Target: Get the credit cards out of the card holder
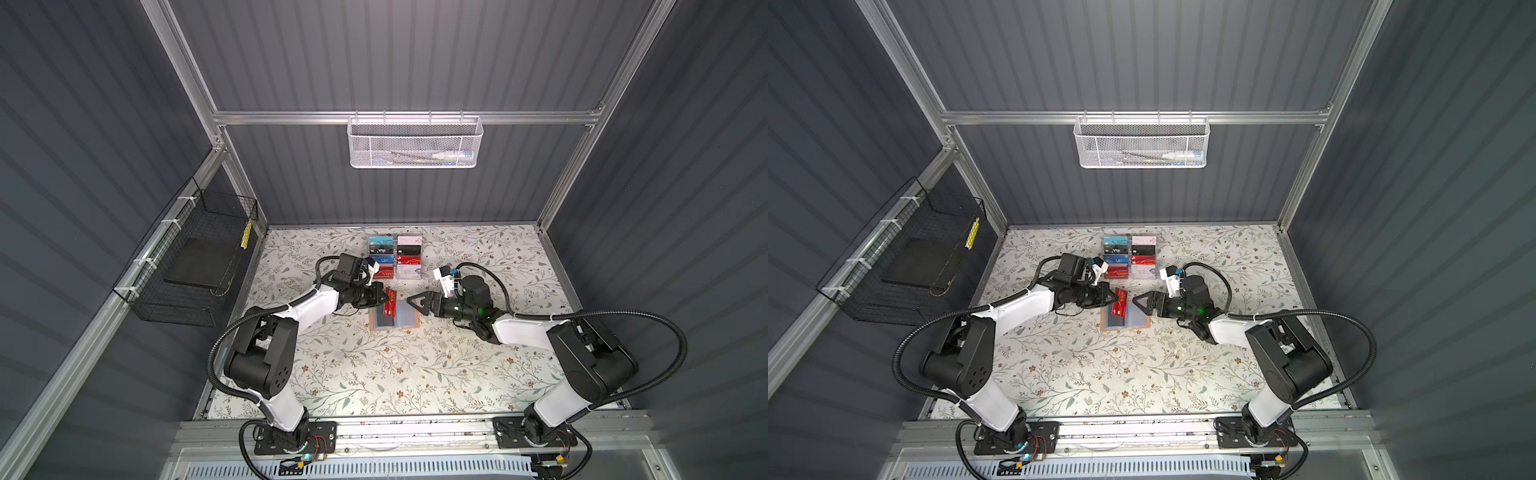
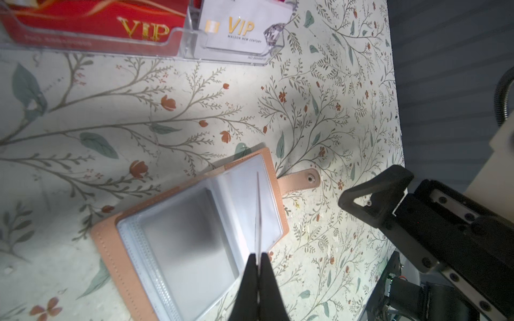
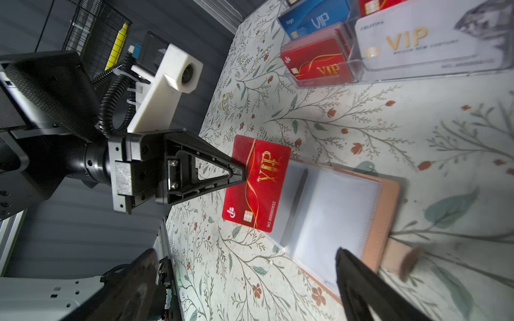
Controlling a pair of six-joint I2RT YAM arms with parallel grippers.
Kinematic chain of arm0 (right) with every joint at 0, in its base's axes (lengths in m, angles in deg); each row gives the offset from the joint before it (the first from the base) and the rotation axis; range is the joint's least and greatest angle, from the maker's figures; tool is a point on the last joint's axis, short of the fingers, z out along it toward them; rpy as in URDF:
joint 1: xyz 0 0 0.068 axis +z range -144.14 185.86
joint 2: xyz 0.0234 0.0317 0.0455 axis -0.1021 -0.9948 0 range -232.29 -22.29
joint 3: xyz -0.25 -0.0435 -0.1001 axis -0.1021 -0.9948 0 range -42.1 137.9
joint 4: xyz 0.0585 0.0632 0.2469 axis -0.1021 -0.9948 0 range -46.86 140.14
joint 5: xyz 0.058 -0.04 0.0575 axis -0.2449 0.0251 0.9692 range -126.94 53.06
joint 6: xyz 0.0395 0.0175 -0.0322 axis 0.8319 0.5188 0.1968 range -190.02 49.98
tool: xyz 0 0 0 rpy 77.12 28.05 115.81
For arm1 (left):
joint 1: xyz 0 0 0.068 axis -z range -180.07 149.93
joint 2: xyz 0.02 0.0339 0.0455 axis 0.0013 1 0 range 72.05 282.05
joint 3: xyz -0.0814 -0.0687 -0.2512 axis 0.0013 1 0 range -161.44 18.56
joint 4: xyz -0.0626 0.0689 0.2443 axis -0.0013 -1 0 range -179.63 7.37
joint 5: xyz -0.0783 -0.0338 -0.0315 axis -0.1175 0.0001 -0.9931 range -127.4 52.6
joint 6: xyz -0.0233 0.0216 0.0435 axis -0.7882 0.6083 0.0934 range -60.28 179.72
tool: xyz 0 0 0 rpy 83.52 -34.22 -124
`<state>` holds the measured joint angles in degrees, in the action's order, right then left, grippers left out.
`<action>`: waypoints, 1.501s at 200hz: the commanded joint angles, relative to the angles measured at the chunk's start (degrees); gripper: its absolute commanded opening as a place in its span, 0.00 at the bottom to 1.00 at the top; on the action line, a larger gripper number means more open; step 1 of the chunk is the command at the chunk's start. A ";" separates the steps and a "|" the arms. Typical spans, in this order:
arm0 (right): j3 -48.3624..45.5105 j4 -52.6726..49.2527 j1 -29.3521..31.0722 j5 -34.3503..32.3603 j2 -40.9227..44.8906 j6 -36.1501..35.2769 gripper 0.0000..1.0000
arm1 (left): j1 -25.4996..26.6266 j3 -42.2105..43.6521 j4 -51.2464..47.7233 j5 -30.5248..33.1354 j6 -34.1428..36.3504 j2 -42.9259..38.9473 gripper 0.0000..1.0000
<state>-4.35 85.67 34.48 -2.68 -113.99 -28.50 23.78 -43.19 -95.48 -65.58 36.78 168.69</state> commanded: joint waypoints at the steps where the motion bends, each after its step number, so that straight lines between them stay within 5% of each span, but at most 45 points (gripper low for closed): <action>1: 2.02 -6.20 -1.79 -0.12 2.67 -1.84 0.99 | 0.44 -6.20 -6.52 2.00 4.83 -0.44 0.00; 66: 11.64 -27.38 -3.55 -8.65 10.80 -13.81 0.99 | 0.84 -28.50 -19.72 7.65 21.66 7.41 0.00; 160: 9.84 -25.94 -6.20 -11.00 12.91 -15.91 0.99 | 1.28 -58.21 -34.92 14.57 49.31 24.64 0.00; 217: 9.29 -25.37 -6.55 -12.53 11.51 -16.29 0.99 | 4.05 -60.63 -32.92 20.14 62.41 26.15 0.00; 300: 6.93 -24.59 -7.09 -13.69 13.18 -16.22 0.99 | 6.57 -62.14 -33.03 18.16 74.43 30.89 0.00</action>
<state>3.92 60.40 27.55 -15.51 -102.28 -43.95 30.52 -102.69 -126.80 -45.95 105.32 197.17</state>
